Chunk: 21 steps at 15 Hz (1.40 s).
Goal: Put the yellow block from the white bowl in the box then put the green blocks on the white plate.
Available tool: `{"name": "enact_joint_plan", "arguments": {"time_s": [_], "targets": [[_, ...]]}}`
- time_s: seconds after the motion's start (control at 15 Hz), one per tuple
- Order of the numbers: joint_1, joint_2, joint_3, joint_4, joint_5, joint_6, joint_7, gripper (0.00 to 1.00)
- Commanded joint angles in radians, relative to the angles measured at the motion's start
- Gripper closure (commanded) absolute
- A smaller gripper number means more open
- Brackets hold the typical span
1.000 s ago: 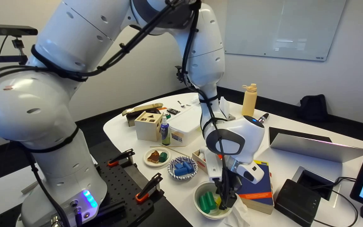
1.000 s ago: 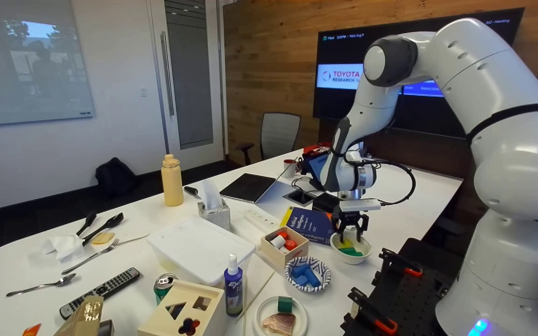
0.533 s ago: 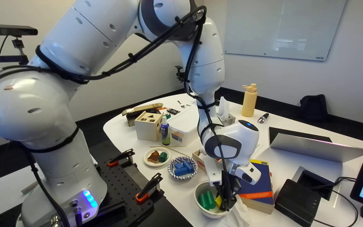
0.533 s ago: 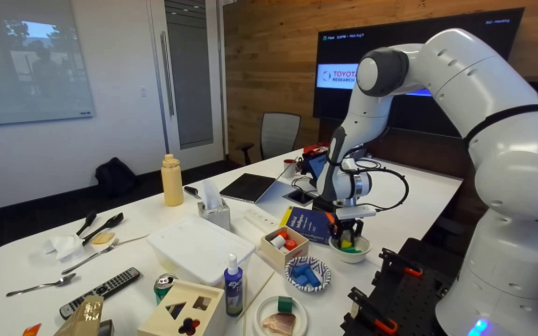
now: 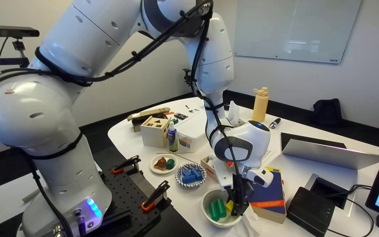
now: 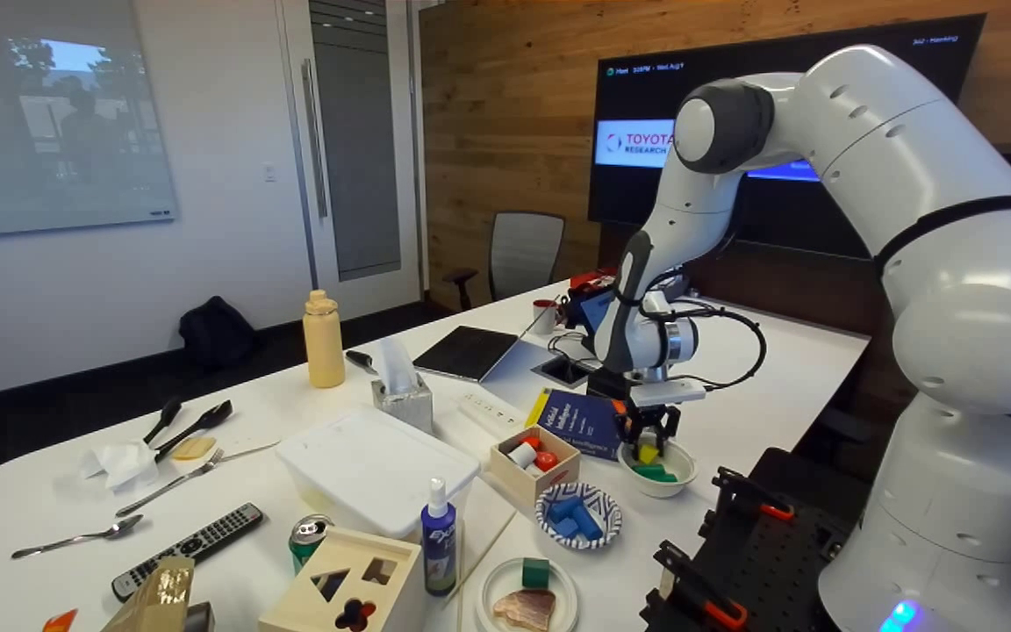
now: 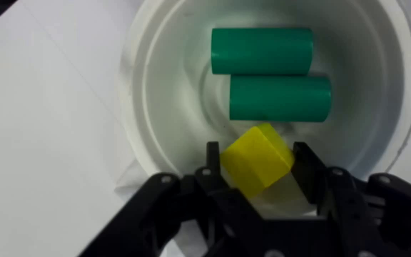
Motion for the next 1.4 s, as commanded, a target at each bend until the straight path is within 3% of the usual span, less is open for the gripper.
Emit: {"name": "enact_joint_plan", "arguments": {"time_s": [0.0, 0.33, 0.6, 1.07, 1.33], "targets": [[0.033, -0.173, -0.010, -0.121, -0.030, -0.006, -0.001, 0.72], [-0.009, -0.317, 0.132, -0.151, 0.044, -0.007, -0.056, 0.72], [-0.012, -0.304, 0.250, -0.103, 0.140, 0.024, -0.121, 0.72], [0.002, -0.171, 0.286, -0.026, 0.129, 0.137, -0.155, 0.72], [-0.014, -0.086, 0.302, 0.040, 0.117, 0.106, -0.151, 0.72]]}}
